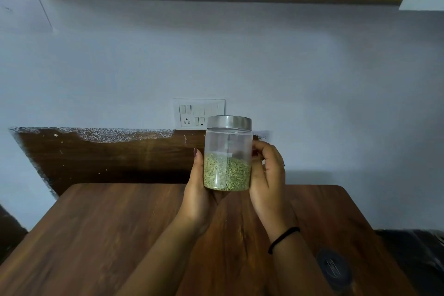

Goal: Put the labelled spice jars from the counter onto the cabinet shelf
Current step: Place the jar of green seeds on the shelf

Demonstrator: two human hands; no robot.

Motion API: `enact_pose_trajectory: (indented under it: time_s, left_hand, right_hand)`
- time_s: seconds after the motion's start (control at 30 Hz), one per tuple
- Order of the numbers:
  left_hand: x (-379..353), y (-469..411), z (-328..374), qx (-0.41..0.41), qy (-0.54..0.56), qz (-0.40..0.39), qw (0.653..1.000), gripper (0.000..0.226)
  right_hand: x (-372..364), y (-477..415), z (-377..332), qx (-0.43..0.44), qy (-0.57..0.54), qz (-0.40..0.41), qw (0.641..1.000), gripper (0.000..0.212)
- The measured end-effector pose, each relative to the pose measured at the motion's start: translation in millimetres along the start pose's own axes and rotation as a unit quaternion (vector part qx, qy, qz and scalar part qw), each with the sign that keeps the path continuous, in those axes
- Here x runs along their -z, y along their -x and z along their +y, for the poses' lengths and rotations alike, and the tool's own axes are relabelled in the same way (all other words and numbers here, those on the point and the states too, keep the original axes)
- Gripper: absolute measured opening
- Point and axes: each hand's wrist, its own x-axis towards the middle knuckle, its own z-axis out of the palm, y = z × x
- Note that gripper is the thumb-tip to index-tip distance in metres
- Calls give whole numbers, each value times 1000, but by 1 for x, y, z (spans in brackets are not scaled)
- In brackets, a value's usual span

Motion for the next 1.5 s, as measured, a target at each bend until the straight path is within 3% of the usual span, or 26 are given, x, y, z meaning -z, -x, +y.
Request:
enact_pose_trajectory:
  time_s: [0.23,0.43,0.53,0.7,0.87,1.07,1.27,1.4,1.5]
  left_hand:
    - [-4,4,-2,-23,-31,38,999,62]
    - [-12,3,-3,-104,-115,88,984,59]
    - [-16,6,-10,-169,-176,119,962,39]
    - [-27,18,-11,-220,-233,99,942,29]
    - [-23,14,-8,-266,-255,81,926,45]
    - [-18,16,2,-235,-240,84,938,42]
    - [-3,6,-4,-159,-228,92,956,41]
    - [-7,11,-3,-102,-160,60,980,54]
    - [-6,12,-5,-63,-110,74,989,71]
  right_hand:
    - [9,4,-17,-12,-48,30,998,21]
    - [4,11,-28,4,-34,-15,999,59]
    - [1,13,-26,-12,-24,-23,999,67]
    - [-1,15,-23,-5,-18,-16,1000,55]
    - [2,16,-21,-4,-85,-11,996,48]
    - [4,13,-22,-45,-207,-17,977,28]
    - [5,17,-26,-117,-287,-74,948,33]
    - [2,19,-26,-100,-265,-79,956,48]
    - [1,16,-23,-76,-217,-70,971,40]
